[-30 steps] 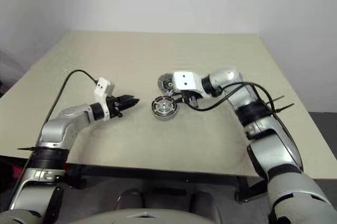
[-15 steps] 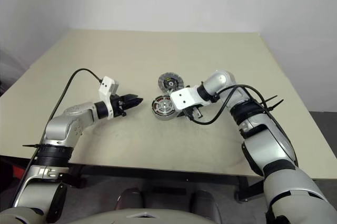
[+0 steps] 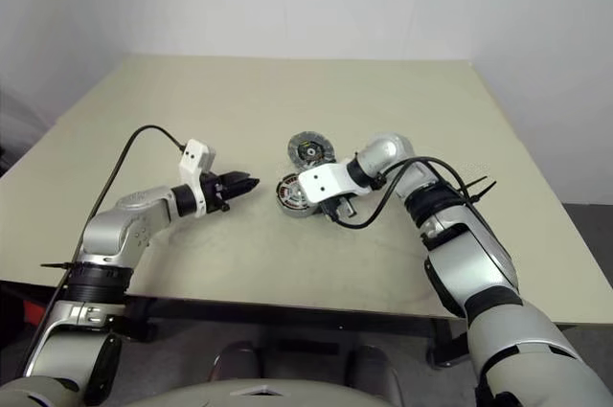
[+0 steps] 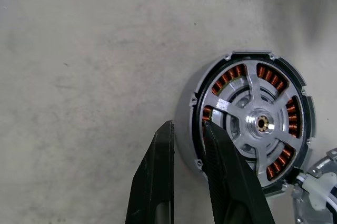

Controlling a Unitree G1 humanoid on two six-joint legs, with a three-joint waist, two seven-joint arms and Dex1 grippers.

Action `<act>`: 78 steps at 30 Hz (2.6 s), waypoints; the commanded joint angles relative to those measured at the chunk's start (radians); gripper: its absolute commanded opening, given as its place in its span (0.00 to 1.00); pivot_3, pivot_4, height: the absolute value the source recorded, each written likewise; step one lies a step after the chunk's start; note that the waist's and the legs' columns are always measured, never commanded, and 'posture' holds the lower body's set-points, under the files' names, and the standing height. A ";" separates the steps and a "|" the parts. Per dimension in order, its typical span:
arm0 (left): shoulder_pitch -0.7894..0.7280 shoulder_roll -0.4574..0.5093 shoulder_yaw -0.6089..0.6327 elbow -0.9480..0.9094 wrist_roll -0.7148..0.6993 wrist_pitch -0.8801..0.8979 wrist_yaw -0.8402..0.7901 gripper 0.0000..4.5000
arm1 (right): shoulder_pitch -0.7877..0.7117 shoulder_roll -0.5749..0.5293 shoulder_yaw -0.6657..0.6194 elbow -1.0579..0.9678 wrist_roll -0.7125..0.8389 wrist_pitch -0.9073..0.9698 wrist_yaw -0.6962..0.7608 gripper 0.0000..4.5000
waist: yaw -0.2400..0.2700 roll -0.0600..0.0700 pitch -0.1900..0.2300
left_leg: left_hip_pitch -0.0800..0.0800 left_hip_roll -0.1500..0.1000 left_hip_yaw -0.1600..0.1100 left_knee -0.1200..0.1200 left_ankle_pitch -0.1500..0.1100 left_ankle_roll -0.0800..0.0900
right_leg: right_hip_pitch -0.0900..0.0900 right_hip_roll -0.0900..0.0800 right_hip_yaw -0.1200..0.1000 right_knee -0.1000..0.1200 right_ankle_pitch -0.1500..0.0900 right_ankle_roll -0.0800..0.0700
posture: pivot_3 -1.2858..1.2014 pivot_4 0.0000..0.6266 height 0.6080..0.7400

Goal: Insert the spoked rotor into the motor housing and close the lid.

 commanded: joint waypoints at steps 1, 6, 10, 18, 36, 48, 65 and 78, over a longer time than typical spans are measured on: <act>-0.001 0.012 0.022 -0.041 -0.011 -0.001 0.007 0.43 | -0.053 0.016 -0.003 0.037 -0.013 -0.028 -0.026 0.22 | -0.001 0.000 0.000 | 0.000 0.000 0.000 0.000 0.000 0.000 | 0.000 0.000 0.000 0.000 0.000 0.000 | 0.52 0.00 1.00; -0.002 0.013 0.022 -0.039 -0.008 -0.003 0.012 0.43 | -0.072 0.039 -0.006 0.088 -0.029 -0.047 -0.043 0.22 | -0.009 0.000 0.000 | 0.000 0.000 0.000 0.000 0.000 0.000 | 0.000 0.000 0.000 0.000 0.000 0.000 | 0.52 0.00 1.00; -0.010 0.021 0.030 -0.025 -0.006 -0.013 0.015 0.43 | -0.061 0.048 -0.002 0.095 -0.036 -0.058 -0.037 0.22 | -0.018 0.000 0.000 | 0.000 0.000 0.000 0.000 0.000 0.000 | 0.000 0.000 0.000 0.001 0.000 0.000 | 0.52 0.00 1.00; -0.013 0.036 0.047 -0.015 -0.006 -0.020 0.016 0.43 | -0.052 0.048 -0.002 0.091 -0.045 -0.067 -0.043 0.22 | -0.020 0.000 0.000 | 0.000 0.000 0.000 0.000 0.000 0.000 | 0.000 0.000 0.000 0.001 0.000 0.000 | 0.52 0.00 1.00; -0.014 0.040 0.061 0.001 0.003 -0.037 0.024 0.43 | -0.061 0.058 -0.036 0.070 -0.036 0.009 -0.094 0.00 | -0.022 0.000 0.001 | 0.000 0.000 0.000 0.000 0.001 -0.002 | -0.001 0.000 0.001 0.004 0.000 0.000 | 0.52 0.00 1.00; 0.003 0.024 0.057 -0.004 0.001 -0.046 0.038 0.43 | 0.127 -0.017 -0.077 -0.502 0.133 0.724 0.101 0.00 | -0.015 -0.001 0.003 | -0.002 0.000 0.000 0.000 0.000 -0.001 | -0.004 0.000 0.000 0.001 0.000 0.000 | 0.52 0.00 1.00; 0.047 0.033 0.066 -0.054 -0.008 -0.033 0.049 0.43 | 0.009 0.162 -0.135 -0.530 0.203 1.646 -0.306 0.00 | -0.008 0.000 0.004 | 0.002 0.000 -0.001 0.000 0.003 -0.005 | -0.002 0.000 0.001 0.005 0.000 0.000 | 0.52 0.00 1.00; 0.073 0.040 0.077 -0.083 -0.011 -0.022 0.065 0.43 | -0.074 0.276 -0.211 -0.481 0.344 1.909 -0.552 0.00 | 0.007 0.000 0.004 | 0.002 0.000 -0.001 -0.004 0.006 -0.011 | -0.003 0.000 0.001 0.002 -0.001 0.001 | 0.52 0.00 1.00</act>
